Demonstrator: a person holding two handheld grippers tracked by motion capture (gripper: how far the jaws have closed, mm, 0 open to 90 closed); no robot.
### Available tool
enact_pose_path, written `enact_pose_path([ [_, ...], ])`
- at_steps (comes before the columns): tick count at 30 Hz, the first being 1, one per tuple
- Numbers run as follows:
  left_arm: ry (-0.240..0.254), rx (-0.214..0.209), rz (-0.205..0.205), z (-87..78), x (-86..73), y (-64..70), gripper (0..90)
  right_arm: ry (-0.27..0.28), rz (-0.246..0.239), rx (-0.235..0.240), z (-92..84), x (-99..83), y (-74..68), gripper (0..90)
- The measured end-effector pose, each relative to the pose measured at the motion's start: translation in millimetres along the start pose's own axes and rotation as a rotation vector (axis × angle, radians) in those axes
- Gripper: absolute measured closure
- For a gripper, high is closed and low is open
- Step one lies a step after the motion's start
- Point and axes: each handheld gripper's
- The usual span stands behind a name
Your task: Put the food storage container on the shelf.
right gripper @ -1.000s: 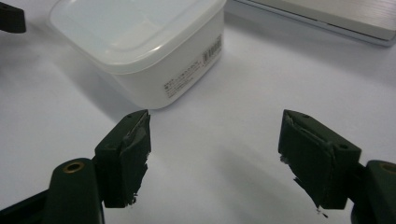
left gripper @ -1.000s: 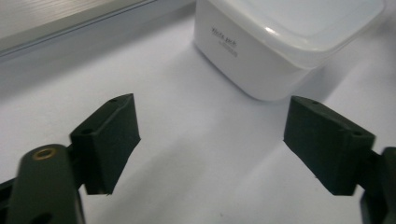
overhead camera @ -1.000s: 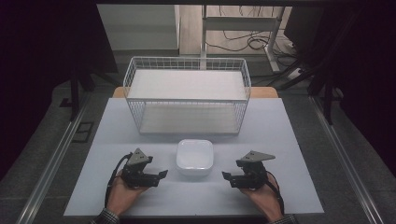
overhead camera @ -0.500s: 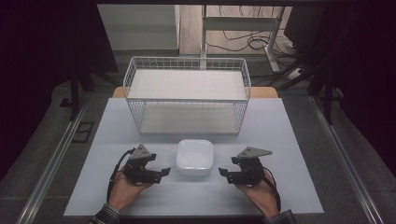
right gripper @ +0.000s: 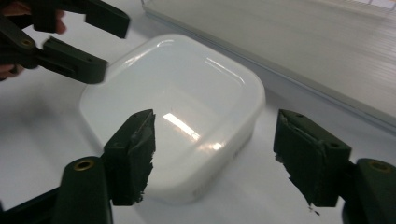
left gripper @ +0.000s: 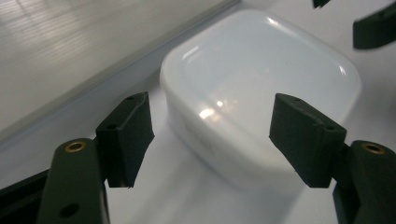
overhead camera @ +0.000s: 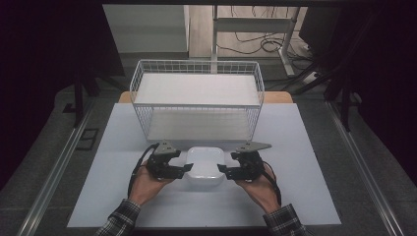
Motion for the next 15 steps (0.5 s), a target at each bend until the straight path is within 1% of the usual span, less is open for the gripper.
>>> enact_pose_path([
  [2,0.001,-0.007,-0.013,6.9,4.3,-1.1,27.8,-0.01,0.004,-0.001,6.8,5.2,-0.2,24.9],
  [3,-0.01,-0.008,-0.011,11.0,5.8,-2.6,26.5,-0.01,0.002,-0.006,10.0,6.9,0.3,24.2],
  [4,-0.012,-0.018,-0.018,14.7,6.3,-3.4,24.4,-0.011,0.008,-0.002,13.2,8.1,1.2,23.1],
  [5,-0.006,-0.054,-0.055,18.3,5.8,-6.5,20.8,-0.025,0.018,0.003,20.1,9.4,3.5,20.5],
  [6,-0.006,-0.054,-0.055,18.3,5.8,-6.5,20.0,-0.028,0.019,0.006,22.3,9.4,4.3,20.0],
  [7,-0.002,-0.068,-0.062,19.3,4.8,-8.5,20.0,-0.028,0.019,0.006,22.3,9.4,4.3,20.0],
  [8,-0.003,-0.106,-0.085,20.3,2.1,-12.0,20.0,-0.051,0.026,0.025,28.7,8.2,6.0,18.2],
  [9,-0.003,-0.106,-0.085,20.3,2.1,-12.0,20.0,-0.064,0.021,0.031,31.2,7.5,6.4,16.8],
  [10,0.005,-0.148,-0.105,22.1,-0.9,-14.2,20.2,-0.06,0.038,0.051,32.7,6.7,7.5,17.2],
  [11,0.005,-0.148,-0.105,22.1,-0.9,-14.2,20.4,-0.06,0.038,0.051,32.7,6.7,7.5,17.2],
  [13,0.01,-0.196,-0.118,23.8,-3.7,-14.9,21.3,-0.066,0.068,0.088,34.6,5.7,10.8,18.2],
  [14,0.015,-0.227,-0.133,24.1,-6.8,-13.0,22.6,-0.075,0.1,0.132,34.6,4.4,12.9,22.4],
  [15,0.015,-0.227,-0.133,24.1,-6.8,-13.0,22.8,-0.08,0.113,0.145,34.4,3.4,13.2,22.2],
])
Point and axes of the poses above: each handheld gripper's, and its own axes: z roughly forward along the jaws, x roughly out of its top, y roughly to its right, and after that the axes turned 8 degrees about -y, right-handed
